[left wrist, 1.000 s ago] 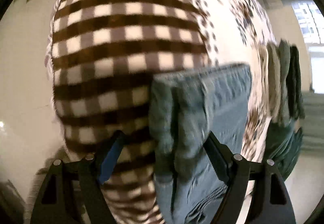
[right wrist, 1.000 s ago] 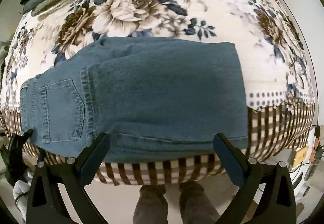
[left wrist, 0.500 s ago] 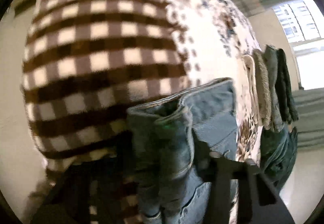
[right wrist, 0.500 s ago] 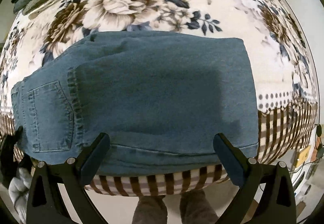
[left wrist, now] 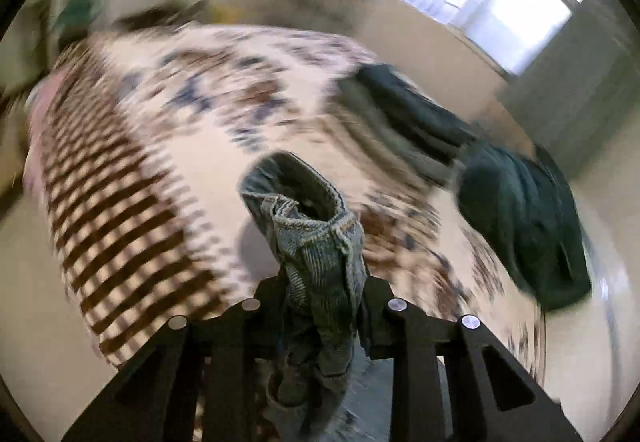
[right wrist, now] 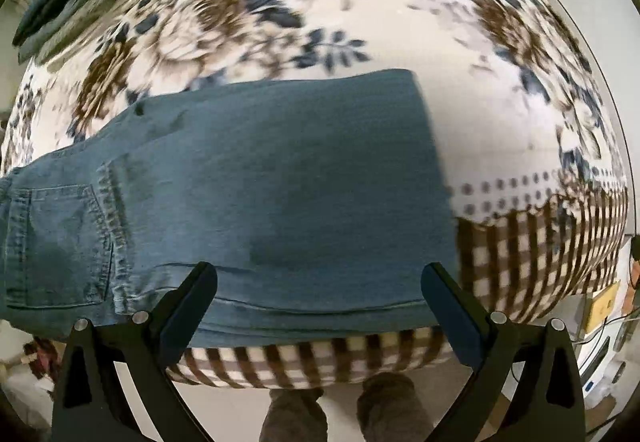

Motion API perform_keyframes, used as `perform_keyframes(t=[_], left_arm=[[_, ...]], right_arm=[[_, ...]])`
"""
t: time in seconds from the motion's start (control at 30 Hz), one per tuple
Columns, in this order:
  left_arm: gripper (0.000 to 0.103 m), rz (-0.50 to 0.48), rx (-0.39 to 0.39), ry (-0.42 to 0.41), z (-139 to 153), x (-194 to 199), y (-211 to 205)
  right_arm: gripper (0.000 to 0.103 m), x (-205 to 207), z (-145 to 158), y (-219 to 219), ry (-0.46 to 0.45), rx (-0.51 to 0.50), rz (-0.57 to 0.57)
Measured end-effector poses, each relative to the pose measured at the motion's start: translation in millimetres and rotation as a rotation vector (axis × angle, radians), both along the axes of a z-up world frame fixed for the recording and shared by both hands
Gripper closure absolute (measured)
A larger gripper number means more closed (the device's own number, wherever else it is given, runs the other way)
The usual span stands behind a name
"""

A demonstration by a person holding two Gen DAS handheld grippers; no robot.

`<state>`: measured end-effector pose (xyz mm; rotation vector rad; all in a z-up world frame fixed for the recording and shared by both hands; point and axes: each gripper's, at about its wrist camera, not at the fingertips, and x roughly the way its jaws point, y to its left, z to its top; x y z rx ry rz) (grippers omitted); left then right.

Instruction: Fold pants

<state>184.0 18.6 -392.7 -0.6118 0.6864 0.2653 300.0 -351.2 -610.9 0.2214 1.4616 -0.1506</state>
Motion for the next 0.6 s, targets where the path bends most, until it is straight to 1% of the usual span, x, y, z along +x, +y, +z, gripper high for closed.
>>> perform_keyframes(t=[0.03,0.07,0.1,0.2,0.23,0.4,0.43,0.5,0.6], left_arm=[[0.081,-0.039,0.029,0.002,9,2,-19],[0.081,-0.092,0.045,0.007,17,7,-41],[0.081,-0.124,0.048,0.008,21,9,-58],[0.081,-0.226,0.068,0.013,26,14,-117],[0.081,-0.246,0.074,0.017,26,15,-132],[0.081,-0.366,0.071,0.058,10,24,-212],[0.081,-0.387,0.08,0.07,6,27,-226],[0.081,-0.447,0.083,0.099,-7,31,-257],[0.081,-0.528,0.11,0.148,-29,33,-298]], right_arm=[[0.0,-1,0,-11,-0.001,0.019,-0.017],[0.0,-3,0,-22,-0.003,0.03,-0.031],[0.0,-5,1,-35,-0.012,0.035,-0.043],[0.0,-9,6,-72,-0.041,0.027,-0.071],[0.0,-12,7,-87,-0.047,0.028,-0.087],[0.0,-27,13,-161,-0.075,0.008,-0.165],[0.0,-32,13,-177,-0.074,0.002,-0.184],[0.0,-40,10,-205,-0.068,-0.002,-0.218],[0.0,-51,1,-243,-0.052,-0.012,-0.263]])
